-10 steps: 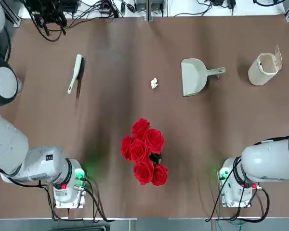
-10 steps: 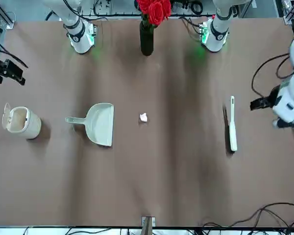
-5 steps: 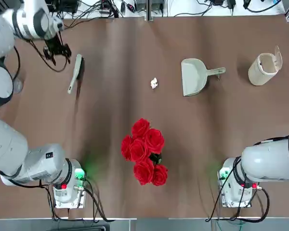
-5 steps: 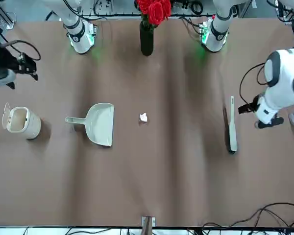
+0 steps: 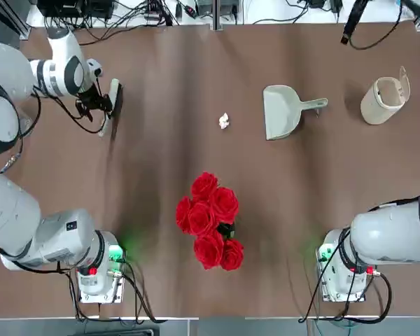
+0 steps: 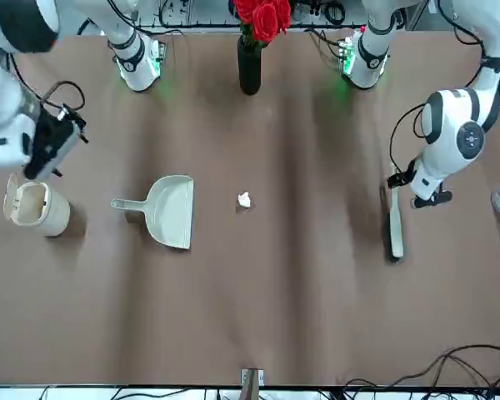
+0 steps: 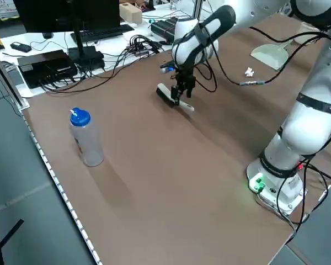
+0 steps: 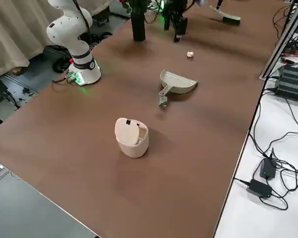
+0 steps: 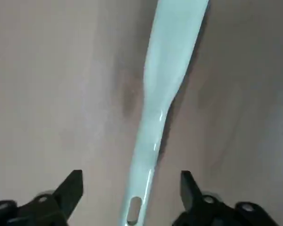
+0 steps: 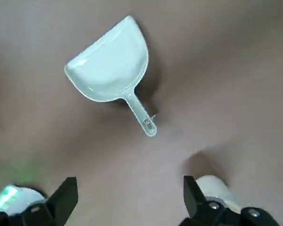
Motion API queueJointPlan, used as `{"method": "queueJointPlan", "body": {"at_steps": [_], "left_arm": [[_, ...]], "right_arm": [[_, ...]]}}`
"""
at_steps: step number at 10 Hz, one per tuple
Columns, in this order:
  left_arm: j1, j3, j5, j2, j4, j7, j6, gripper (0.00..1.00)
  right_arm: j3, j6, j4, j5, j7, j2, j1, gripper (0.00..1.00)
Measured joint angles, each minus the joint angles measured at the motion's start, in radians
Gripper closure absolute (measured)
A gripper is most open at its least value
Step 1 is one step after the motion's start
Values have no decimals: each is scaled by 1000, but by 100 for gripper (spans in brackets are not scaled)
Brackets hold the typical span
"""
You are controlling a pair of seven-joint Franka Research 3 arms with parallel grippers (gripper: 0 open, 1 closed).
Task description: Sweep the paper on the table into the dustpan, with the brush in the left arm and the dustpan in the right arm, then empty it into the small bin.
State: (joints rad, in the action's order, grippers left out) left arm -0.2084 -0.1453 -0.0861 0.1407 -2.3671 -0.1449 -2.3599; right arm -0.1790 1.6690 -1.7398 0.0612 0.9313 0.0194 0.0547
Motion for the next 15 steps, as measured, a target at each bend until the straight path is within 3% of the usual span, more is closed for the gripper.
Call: {"method": "queueJointPlan", "body": {"at_steps": [3,5,7,10,13,15], "left_arm": [[0,-1,-55,17,-7,-2,-1,26],[-1,-1,-64,44,-8,-2,-23,30],[-2,-1,-65,54,-8,-2,-35,40],[-2,-1,-65,54,-2,-2,-34,64],[-2,-2,-66,54,1,-3,-34,73],[-2,-3,-66,54,2,-3,-33,73]], "right_arm": [[-2,190,-165,36,221,5,0,0],[-22,339,-307,90,268,7,-3,0],[-49,451,-415,138,269,8,-9,0],[-47,564,-483,160,270,50,-8,0],[-42,643,-485,160,270,152,-4,0],[-37,690,-484,161,270,200,-2,0]]}}
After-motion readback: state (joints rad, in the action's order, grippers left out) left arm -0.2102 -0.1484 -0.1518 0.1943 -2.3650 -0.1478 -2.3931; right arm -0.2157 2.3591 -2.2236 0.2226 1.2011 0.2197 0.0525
